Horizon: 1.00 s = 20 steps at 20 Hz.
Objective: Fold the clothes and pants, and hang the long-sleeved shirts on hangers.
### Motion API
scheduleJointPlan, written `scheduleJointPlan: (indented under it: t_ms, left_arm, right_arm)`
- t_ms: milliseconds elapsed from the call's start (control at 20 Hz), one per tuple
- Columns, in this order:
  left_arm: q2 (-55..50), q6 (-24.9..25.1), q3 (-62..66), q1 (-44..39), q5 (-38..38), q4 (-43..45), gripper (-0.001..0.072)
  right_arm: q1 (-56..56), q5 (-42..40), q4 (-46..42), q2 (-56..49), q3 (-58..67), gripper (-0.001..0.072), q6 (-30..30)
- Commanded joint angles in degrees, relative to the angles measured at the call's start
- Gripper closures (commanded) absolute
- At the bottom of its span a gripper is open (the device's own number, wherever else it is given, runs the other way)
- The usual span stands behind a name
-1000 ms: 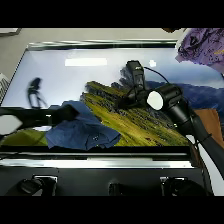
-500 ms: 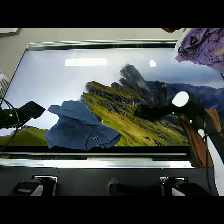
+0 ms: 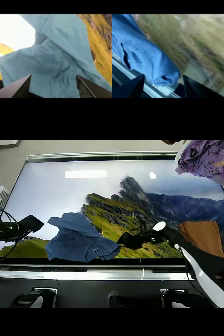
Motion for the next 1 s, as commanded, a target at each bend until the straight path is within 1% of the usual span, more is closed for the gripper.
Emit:
scheduleJointPlan:
  t_ms: [0,150,250,300,400,500,550,650,750,950]
  left_arm:
    - [-0.42,0.09,-0.04,3.67,-3.96,0.11,0.0070]
    - [-0.44,3.91,-0.22,12.50,-6.23,-0.11,0.0070]
    - [-0.48,8.46,-1.84,19.52,-6.29,-1.73,0.0070]
    - [-0.61,11.58,-3.56,23.37,-6.27,-3.80,0.0070]
    - [-1.49,18.49,-8.44,30.75,-5.75,-9.29,0.0070]
    - [-2.84,20.26,-14.43,35.67,-0.66,-14.10,0.0071]
    - [-4.11,22.43,-17.16,37.16,2.01,-17.33,0.0070]
    - [-8.81,28.94,-20.98,37.79,5.46,-22.16,0.0071]
    - [-14.29,33.33,-21.51,36.96,7.28,-23.15,0.0071]
    - [-20.92,36.50,-20.81,36.85,11.52,-23.67,0.0072]
  right_arm:
    - [3.52,-2.93,3.08,-2.14,-0.42,0.0186,-1.77]
    - [4.66,-4.20,3.06,-2.56,-0.42,0.0319,-1.18]
    - [4.66,-5.38,3.06,-2.64,-0.39,0.0552,-1.25]
    - [4.66,-5.92,3.08,-2.64,-0.39,0.0681,-1.62]
    - [4.66,-6.08,3.13,-2.58,-0.39,0.0680,-1.62]
    - [4.50,-5.57,3.04,-2.05,-0.39,0.0681,-1.31]
    - [4.50,-5.14,2.99,-1.64,-0.39,0.0681,-1.18]
    - [4.50,-3.91,2.71,-0.68,-0.39,0.0681,-0.44]
    - [4.50,-3.08,2.16,0.39,-0.39,0.0680,0.11]
    - [4.50,-3.04,2.05,1.64,-0.39,0.0680,0.11]
